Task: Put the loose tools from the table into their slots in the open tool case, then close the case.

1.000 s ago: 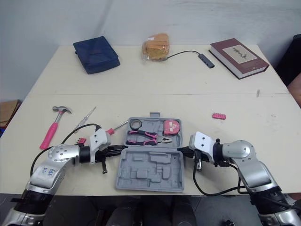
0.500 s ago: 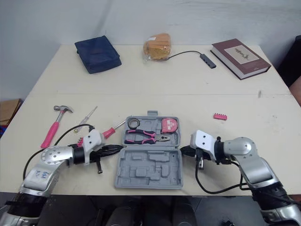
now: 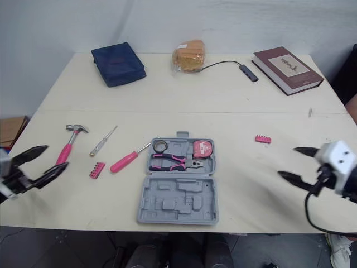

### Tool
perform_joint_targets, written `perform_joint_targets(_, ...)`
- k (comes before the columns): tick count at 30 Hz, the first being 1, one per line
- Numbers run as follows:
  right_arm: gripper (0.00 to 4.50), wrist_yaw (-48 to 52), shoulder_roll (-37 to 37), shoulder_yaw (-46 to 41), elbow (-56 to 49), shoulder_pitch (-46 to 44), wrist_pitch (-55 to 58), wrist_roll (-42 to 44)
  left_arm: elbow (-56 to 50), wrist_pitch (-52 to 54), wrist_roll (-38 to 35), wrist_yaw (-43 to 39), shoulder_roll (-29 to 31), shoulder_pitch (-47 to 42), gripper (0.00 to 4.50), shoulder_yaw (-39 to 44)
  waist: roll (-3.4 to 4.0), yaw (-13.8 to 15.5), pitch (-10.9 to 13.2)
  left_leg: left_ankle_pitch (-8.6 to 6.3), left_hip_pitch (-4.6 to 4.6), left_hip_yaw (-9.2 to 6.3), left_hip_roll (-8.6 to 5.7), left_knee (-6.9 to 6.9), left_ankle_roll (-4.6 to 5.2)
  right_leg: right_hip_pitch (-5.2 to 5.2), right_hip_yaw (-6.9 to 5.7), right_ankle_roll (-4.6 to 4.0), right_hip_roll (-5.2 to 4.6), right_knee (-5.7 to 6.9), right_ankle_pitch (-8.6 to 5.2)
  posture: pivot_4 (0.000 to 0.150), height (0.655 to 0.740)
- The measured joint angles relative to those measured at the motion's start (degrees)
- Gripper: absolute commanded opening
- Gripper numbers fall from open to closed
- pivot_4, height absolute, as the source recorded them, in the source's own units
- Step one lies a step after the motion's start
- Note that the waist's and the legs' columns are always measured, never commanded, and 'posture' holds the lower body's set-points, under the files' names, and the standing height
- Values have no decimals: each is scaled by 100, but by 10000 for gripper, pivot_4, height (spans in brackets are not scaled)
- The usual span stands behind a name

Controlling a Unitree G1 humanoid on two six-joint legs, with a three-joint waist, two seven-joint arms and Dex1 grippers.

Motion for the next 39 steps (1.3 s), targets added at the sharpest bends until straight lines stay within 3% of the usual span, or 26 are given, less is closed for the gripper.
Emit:
perform_joint_targets(7,43528,12,-11,-483,1928,476,-1687,-350,1839,-832,483,591,482,484,45000,1123,-22,28,-8,-29,-2,7,7,-5,-3,-2,0,-2,2,-24,-1,1500,7400)
perform_joint_targets(13,43528,-266,-45,-537,2645,80,-2352,-355,2055,-846,617,839,609,639,45000,1122,-16,2,-9,-35,1,7,3,-10,-10,-8,19,-3,-18,-22,7,1500,7400)
perform_joint_targets(20,43528,-554,252,315,1308,-662,-1757,-66,1183,-326,501,1011,594,178,45000,624,-13,-62,-9,-18,-1,1,9,-12,-41,-10,26,-14,-22,-6,5,1500,7400)
perform_joint_targets(26,43528,-664,792,714,-182,-831,-672,915,344,898,23,901,663,-202,45000,117,-14,-73,-9,5,-9,-1,11,-15,-36,-8,-1,-15,-16,10,4,1500,7400)
perform_joint_targets(31,43528,-656,1293,1821,-1505,-1236,214,1627,60,1931,344,1228,978,-1630,45000,-1388,-19,7,-6,8,-3,7,-2,-2,-42,-11,-19,-9,-18,16,10,1500,7400)
perform_joint_targets(39,43528,-556,1624,2332,-1731,-1551,126,1533,347,2602,883,1554,824,-2324,45000,-2590,-21,27,-6,12,-11,39,11,-5,-28,-23,-19,-5,44,22,12,1500,7400)
